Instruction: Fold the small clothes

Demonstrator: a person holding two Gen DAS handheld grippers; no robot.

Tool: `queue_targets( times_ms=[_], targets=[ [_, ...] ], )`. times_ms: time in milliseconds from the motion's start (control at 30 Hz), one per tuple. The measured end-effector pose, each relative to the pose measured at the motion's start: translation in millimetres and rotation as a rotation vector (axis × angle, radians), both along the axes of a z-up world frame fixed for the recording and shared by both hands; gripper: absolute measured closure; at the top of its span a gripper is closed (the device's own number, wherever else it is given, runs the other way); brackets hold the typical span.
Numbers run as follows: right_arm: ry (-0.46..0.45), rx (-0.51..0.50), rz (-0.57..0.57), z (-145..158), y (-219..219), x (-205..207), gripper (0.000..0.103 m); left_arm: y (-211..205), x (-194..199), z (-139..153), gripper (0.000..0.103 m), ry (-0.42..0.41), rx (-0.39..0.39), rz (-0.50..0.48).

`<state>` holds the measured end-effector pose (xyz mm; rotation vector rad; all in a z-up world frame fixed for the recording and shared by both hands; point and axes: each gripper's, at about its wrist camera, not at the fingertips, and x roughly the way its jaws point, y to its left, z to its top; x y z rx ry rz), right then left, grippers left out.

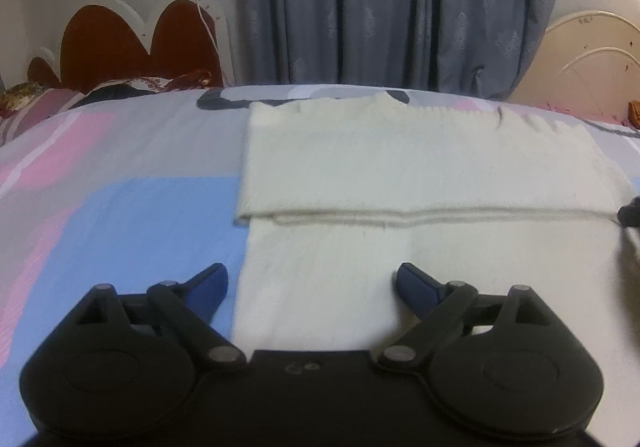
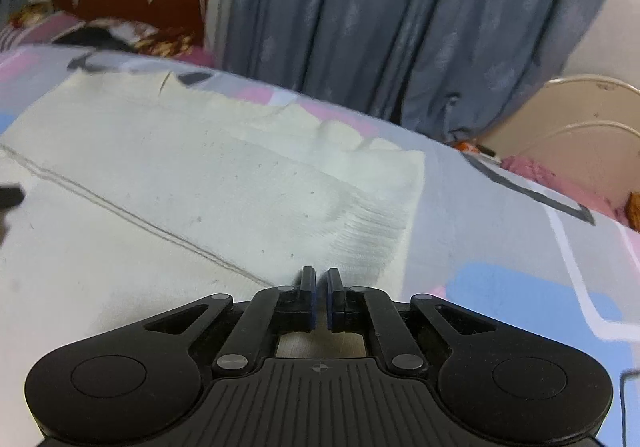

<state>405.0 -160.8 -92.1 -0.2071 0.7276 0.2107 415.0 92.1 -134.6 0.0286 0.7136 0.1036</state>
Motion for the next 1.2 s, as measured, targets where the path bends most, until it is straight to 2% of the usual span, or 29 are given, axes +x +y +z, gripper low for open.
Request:
queue_targets(
  times_ms=[67,167,333,500,667,700,767,933,1100,1200],
  targets=[
    [-0.039,0.05,0.021,5.5,-5.1,-22.6,0.04,1.1,-12.5,0.8,0.013,0.0,-0.009,0.001],
    [-0.031,0.067,0.035,4.5,-11.9,-49.8,0.04,0.0,-31.6,-0.6,0.013,0.008,-0.015,0.008],
    [-0.026,0.119,-0.006,8.7,-26.4,-82.2,0.04,-6.0,-53.2,2.9,0.015,0.01,0.004,0.007],
    [-0.032,0.185,-0.064,29.8,-38.3,-108.8,0.04,-10.3,-86.3,5.6,0.015,0.023,-0.001,-0.013],
    [-0.028,0.241,-0.118,44.3,-57.4,-148.8,0.042,-4.3,-116.6,8.9,0.019,0.03,-0.051,0.011],
    [-0.019,0.253,-0.126,45.7,-61.6,-156.4,0.049,-3.0,-123.9,11.2,0.021,0.03,-0.061,0.013],
    [-0.001,0.268,-0.142,48.8,-68.4,-171.0,0.055,-0.8,-139.9,14.7,0.028,0.029,-0.079,0.005],
    [0.051,0.323,-0.16,54.0,-84.0,-210.2,0.055,12.9,-184.8,16.2,0.028,0.059,-0.092,0.017],
    [0.121,0.365,-0.16,45.9,-87.7,-247.7,0.055,24.3,-220.7,14.9,0.028,0.076,-0.114,0.014],
    [0.142,0.361,-0.164,40.7,-85.4,-268.1,0.055,27.7,-235.1,17.2,0.037,0.082,-0.143,0.003]
  ],
)
